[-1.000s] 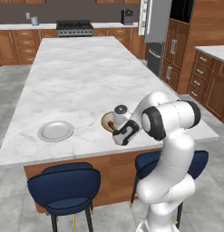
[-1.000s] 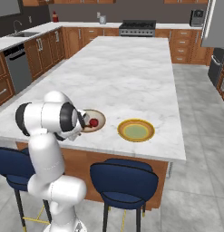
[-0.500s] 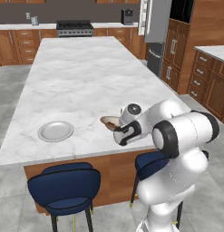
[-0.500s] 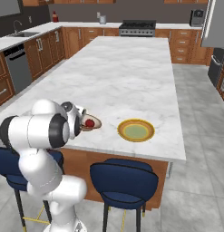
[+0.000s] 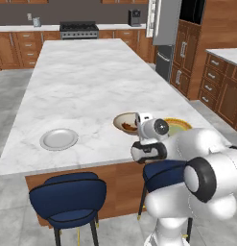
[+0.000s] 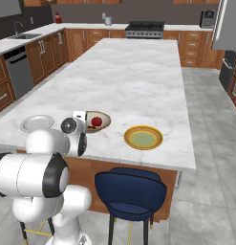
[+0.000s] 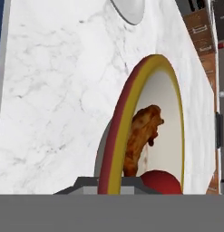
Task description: Pick the chicken drumstick and tomato from their plates and place them in the bowl. Then put the bowl in the fridge.
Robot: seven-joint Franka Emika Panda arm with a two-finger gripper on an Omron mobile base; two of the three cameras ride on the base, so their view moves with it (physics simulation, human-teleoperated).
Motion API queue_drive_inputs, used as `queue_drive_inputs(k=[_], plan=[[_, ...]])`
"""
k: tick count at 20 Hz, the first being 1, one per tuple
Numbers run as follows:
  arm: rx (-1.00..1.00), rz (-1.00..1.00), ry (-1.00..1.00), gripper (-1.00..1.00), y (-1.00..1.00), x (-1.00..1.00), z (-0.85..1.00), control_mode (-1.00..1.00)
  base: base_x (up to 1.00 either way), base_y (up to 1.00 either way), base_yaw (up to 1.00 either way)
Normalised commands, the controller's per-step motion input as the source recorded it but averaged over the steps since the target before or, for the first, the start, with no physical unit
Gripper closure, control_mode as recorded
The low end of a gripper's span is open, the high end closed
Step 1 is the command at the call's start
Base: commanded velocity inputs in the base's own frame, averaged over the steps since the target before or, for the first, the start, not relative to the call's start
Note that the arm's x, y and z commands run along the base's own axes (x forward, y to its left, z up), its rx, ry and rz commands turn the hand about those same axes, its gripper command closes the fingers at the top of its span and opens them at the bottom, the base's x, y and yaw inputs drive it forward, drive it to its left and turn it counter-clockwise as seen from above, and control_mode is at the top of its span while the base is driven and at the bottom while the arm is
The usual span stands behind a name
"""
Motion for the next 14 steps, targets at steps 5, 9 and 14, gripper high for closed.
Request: queue_drive_inputs(k=[5, 9, 14], plan=[[-0.02, 0.06, -0.01, 1.0, -0.14, -0.38, 0.63, -1.0, 0.0, 0.0, 0.0], [0.0, 0.09, 0.0, 1.0, -0.09, -0.44, 0.65, -1.0, 0.0, 0.0, 0.0], [-0.02, 0.07, 0.08, 1.0, -0.06, -0.4, 0.56, -1.0, 0.0, 0.0, 0.0]])
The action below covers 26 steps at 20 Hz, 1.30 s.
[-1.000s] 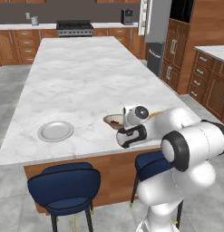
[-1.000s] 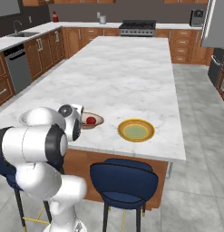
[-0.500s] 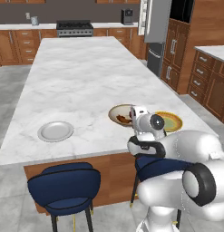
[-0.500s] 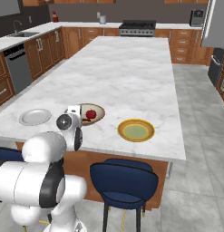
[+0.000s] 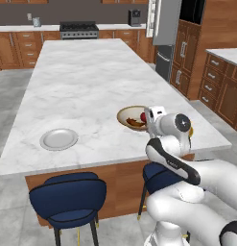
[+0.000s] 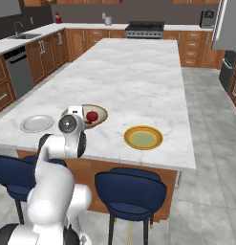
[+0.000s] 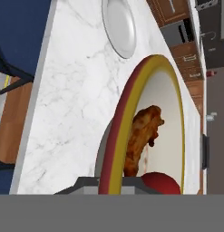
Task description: Pick the chicken drumstick and tomato from their plates and place them in the bowl. Then put the bowl in the fridge.
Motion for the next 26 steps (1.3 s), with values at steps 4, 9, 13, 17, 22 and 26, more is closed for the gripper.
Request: queue_drive_inputs(k=[4, 9, 13, 17, 22, 26], plan=[[-0.05, 0.01, 0.05, 1.0, -0.02, -0.41, 0.23, -1.0, 0.0, 0.0, 0.0], [0.0, 0.0, 0.0, 1.0, -0.09, -0.51, 0.21, -1.0, 0.0, 0.0, 0.0], [0.03, 0.0, 0.0, 1.0, -0.03, -0.52, 0.13, -1.0, 0.0, 0.0, 0.0], [0.01, 0.0, -0.06, 1.0, 0.0, 0.0, 0.05, -1.0, 0.0, 0.0, 0.0], [0.0, 0.0, 0.0, 1.0, 0.0, 0.0, 0.0, -1.0, 0.0, 0.0, 0.0], [0.0, 0.0, 0.0, 1.0, 0.0, 0.0, 0.0, 1.0, 0.0, 0.0, 0.0]])
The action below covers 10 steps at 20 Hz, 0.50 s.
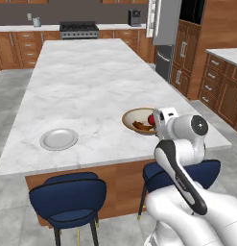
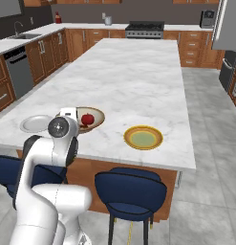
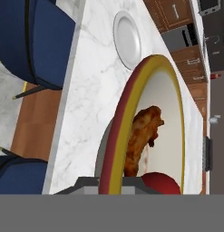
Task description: Pick the chicken drumstick and tomato from their plates and place them in the bowl. Then put the bowl in the fridge.
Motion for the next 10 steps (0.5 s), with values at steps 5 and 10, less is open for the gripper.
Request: queue_drive_inputs(k=[5, 10], plan=[[0.0, 0.0, 0.0, 1.0, 0.0, 0.0, 0.0, 1.0, -0.04, 0.0, 0.01], [0.0, 0.0, 0.0, 1.0, 0.0, 0.0, 0.0, 1.0, -0.73, -0.25, 0.0]])
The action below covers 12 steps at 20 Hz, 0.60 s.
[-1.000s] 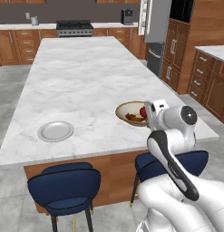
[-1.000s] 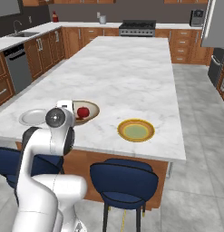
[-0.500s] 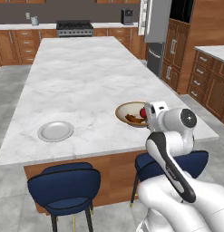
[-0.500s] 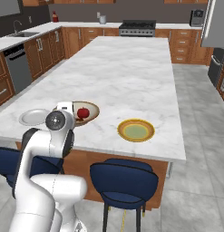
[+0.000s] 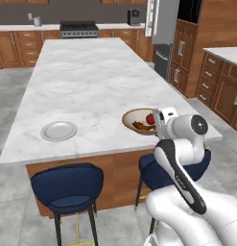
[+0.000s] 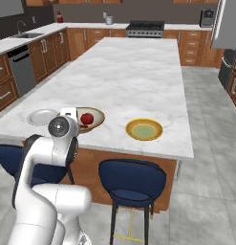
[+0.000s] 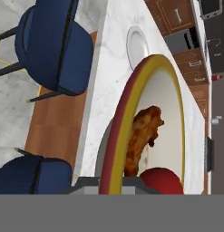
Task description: Pick the chicken drumstick and tomato from their plates and place them in the bowl. Then put the bowl in the fridge.
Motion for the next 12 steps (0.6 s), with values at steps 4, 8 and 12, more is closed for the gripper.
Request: queue_drive_inputs(k=[4, 8, 12], plan=[[0.0, 0.0, 0.0, 1.0, 0.0, 0.0, 0.0, 1.0, -0.29, -0.46, -0.34], [0.0, 0.0, 0.0, 1.0, 0.0, 0.0, 0.0, 1.0, 0.19, -0.68, -0.17], [0.0, 0.0, 0.0, 1.0, 0.0, 0.0, 0.0, 1.0, 0.4, -0.7, 0.0]])
